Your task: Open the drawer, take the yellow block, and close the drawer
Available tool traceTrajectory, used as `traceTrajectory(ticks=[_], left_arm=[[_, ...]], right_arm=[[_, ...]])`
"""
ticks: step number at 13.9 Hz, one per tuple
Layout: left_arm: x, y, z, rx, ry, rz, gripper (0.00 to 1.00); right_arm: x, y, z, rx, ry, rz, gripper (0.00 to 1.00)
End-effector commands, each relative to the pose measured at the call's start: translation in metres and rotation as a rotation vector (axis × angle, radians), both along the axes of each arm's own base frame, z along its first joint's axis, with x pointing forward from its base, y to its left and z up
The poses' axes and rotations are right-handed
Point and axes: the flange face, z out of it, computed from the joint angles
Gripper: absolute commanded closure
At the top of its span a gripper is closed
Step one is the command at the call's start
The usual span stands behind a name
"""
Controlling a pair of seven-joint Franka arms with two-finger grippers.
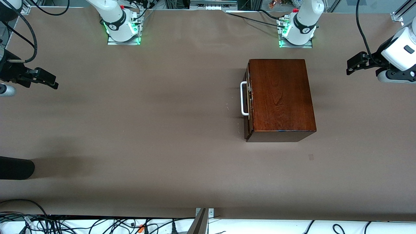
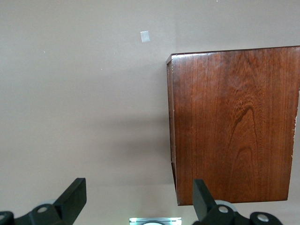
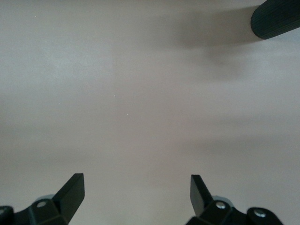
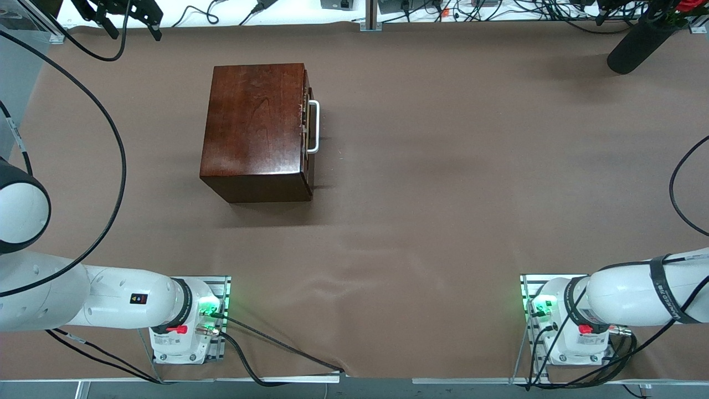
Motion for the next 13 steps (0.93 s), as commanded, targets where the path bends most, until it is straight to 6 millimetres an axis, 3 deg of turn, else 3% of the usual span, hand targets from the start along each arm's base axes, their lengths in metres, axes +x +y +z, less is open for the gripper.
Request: traceTrajectory(ticks=[1, 13], left_arm=[[0.0011, -0.0027, 0.0087, -0.023, 0.001, 0.003, 0.00], [-0.0007, -0.0034, 0.0083, -0.022, 0.015, 0.001, 0.00]], right_arm=[[0.0000, 0.0000, 0.0027, 0.008, 0.003, 0.009, 0.00], [0.0000, 0.0000, 0.0027, 0.008, 0.003, 0.009, 0.00]])
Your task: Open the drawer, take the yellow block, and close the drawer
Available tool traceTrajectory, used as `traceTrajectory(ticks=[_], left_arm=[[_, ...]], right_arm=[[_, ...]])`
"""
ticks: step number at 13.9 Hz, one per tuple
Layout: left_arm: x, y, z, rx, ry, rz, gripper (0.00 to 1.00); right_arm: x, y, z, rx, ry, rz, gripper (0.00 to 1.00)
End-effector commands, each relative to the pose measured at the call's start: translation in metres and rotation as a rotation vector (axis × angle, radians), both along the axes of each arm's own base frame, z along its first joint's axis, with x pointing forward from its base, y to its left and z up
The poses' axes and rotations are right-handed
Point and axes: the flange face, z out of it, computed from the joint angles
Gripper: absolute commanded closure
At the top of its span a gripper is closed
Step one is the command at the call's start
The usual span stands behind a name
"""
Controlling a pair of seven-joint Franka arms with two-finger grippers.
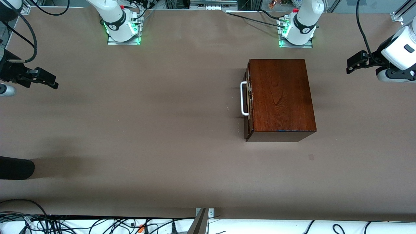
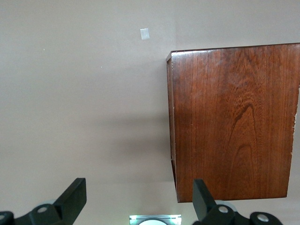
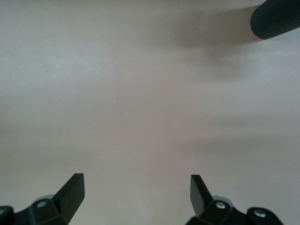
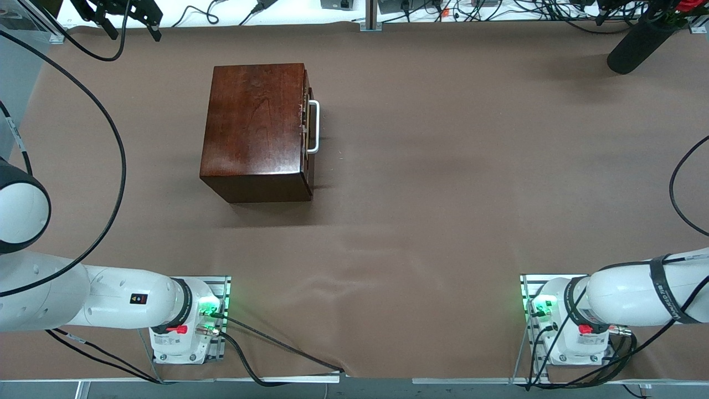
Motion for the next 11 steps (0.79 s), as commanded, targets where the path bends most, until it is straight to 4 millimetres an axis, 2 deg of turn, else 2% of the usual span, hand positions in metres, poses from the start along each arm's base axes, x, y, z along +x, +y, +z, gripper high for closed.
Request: traceTrajectory(ticks=[1, 11], left_arm=[[0.0007, -0.0032, 0.0068, -0.023, 0.007, 0.001, 0.00], [-0.0022, -0.0062, 0.0009, -0.019, 0.051, -0.004, 0.00]], right_arm=[[0.0000, 0.0000, 0.0027, 0.008, 0.003, 0.009, 0.00], [0.0000, 0.0000, 0.0027, 0.008, 0.003, 0.009, 0.00]])
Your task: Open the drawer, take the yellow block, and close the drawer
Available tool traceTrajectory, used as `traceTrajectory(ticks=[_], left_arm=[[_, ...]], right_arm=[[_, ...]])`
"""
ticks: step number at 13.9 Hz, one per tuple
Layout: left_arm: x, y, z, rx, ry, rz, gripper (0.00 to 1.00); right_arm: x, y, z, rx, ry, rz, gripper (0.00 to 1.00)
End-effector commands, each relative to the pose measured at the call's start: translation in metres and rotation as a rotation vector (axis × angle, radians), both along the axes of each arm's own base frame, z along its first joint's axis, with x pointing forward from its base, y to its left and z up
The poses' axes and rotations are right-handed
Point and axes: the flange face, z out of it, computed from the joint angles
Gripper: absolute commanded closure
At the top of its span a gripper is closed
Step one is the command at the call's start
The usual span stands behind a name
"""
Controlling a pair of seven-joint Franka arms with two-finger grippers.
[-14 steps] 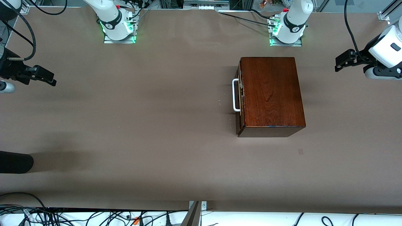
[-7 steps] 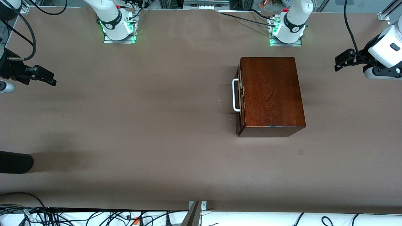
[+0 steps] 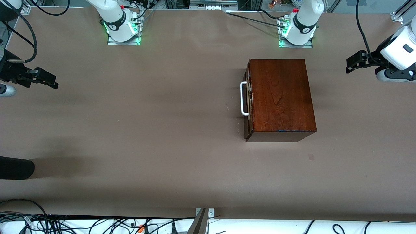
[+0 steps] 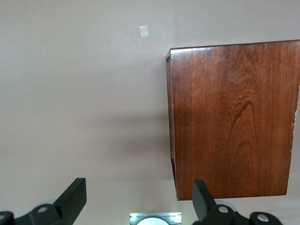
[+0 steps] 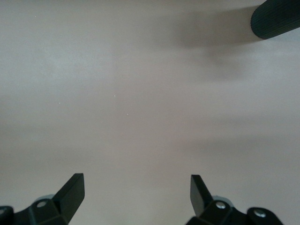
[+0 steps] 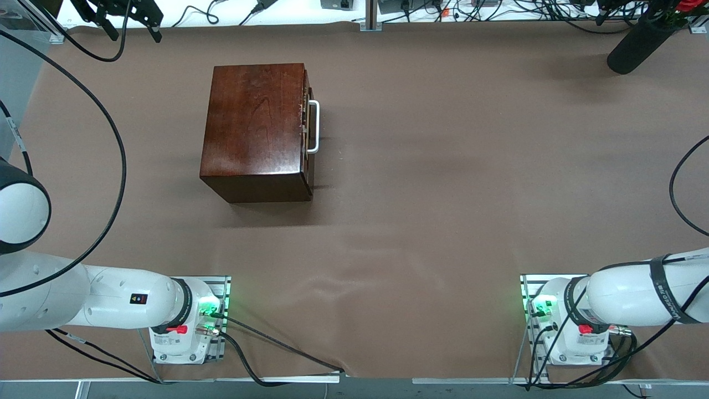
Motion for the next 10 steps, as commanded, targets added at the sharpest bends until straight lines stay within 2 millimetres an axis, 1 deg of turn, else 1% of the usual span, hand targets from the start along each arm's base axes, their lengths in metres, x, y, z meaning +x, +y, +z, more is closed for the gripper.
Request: traceTrajectory(ticks=[1, 2, 4, 6, 8, 10], left_arm=[[-0.002, -0.010, -0.001, -0.020, 0.057, -0.016, 0.00], [-0.007, -0.016, -0.003, -0.019, 0.089, -0.031, 0.00], [-0.011, -0.057, -0.014, -0.012, 0.136, -0.101, 0.00], [-0.009, -0.106, -0.032, -0.006, 0.158, -0.171, 0.00], [-0.008, -0.136, -0.046, 0.010, 0.168, -0.146, 0.00], [-0.009, -0.178, -0.058, 0.014, 0.137, -0.127, 0.00]], right_arm=[[0.000, 0.000, 0.003, 0.008, 0.003, 0.009, 0.00], [0.000, 0.000, 0.003, 0.008, 0.003, 0.009, 0.00], [0.000, 0.000, 0.003, 0.008, 0.003, 0.009, 0.00], [0.000, 0.000, 0.003, 0.008, 0.003, 0.009, 0.00], [0.000, 0.000, 0.003, 0.008, 0.003, 0.009, 0.00], [0.000, 0.000, 0.003, 0.008, 0.003, 0.009, 0.00]])
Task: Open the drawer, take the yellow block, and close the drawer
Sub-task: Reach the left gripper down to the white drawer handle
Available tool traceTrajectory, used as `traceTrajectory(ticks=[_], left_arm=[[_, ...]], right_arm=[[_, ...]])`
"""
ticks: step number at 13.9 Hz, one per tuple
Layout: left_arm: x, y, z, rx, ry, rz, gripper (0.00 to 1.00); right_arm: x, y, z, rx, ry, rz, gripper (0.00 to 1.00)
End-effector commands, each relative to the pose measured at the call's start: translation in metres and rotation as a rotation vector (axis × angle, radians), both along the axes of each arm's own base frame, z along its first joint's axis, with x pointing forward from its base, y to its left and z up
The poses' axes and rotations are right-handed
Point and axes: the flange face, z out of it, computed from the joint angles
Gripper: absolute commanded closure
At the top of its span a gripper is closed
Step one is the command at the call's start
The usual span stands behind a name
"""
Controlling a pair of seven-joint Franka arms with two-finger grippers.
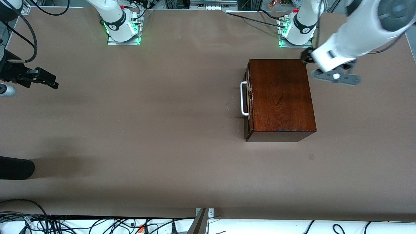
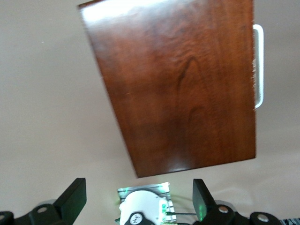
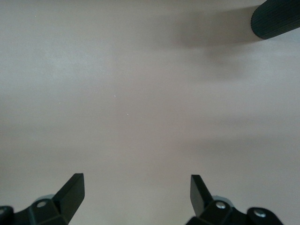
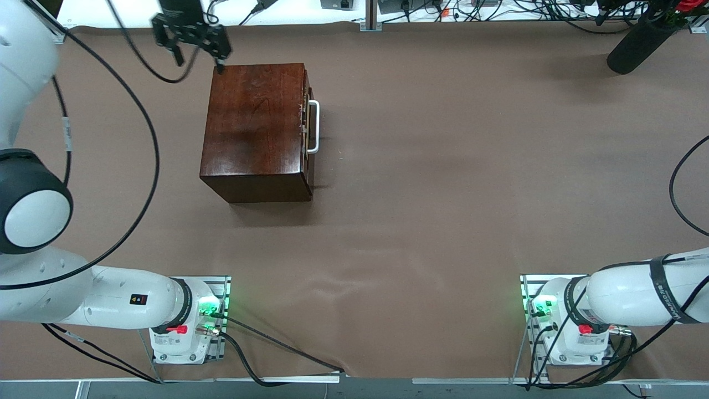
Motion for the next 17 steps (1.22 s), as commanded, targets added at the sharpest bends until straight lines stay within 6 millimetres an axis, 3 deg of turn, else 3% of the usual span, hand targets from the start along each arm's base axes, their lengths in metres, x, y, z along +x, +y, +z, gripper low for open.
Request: traceTrajectory(ticks=[1, 4, 8, 12, 15, 17], left_arm=[[0.004, -0.047, -0.011, -0.021, -0.026, 0.047, 0.00], [0.008, -0.096, -0.037, -0.024, -0.052, 0.099, 0.00], [0.016, -0.166, -0.085, -0.011, -0.068, 0.158, 0.00], [0.002, -0.211, -0.122, 0.087, -0.112, 0.116, 0.00], [0.010, -0.227, -0.148, 0.103, -0.196, 0.106, 0.00], [-0.001, -0.244, -0.166, 0.122, -0.188, 0.112, 0.00]], right_arm=[[0.000, 0.000, 0.003, 0.008, 0.002, 0.008, 0.00], [0.000, 0.000, 0.002, 0.008, 0.004, 0.008, 0.00], [0.000, 0.000, 0.002, 0.008, 0.004, 0.008, 0.00], [0.001, 0.000, 0.002, 0.008, 0.002, 0.008, 0.00], [0.000, 0.000, 0.002, 0.008, 0.004, 0.008, 0.00], [0.000, 0.000, 0.002, 0.007, 0.004, 0.008, 0.00]])
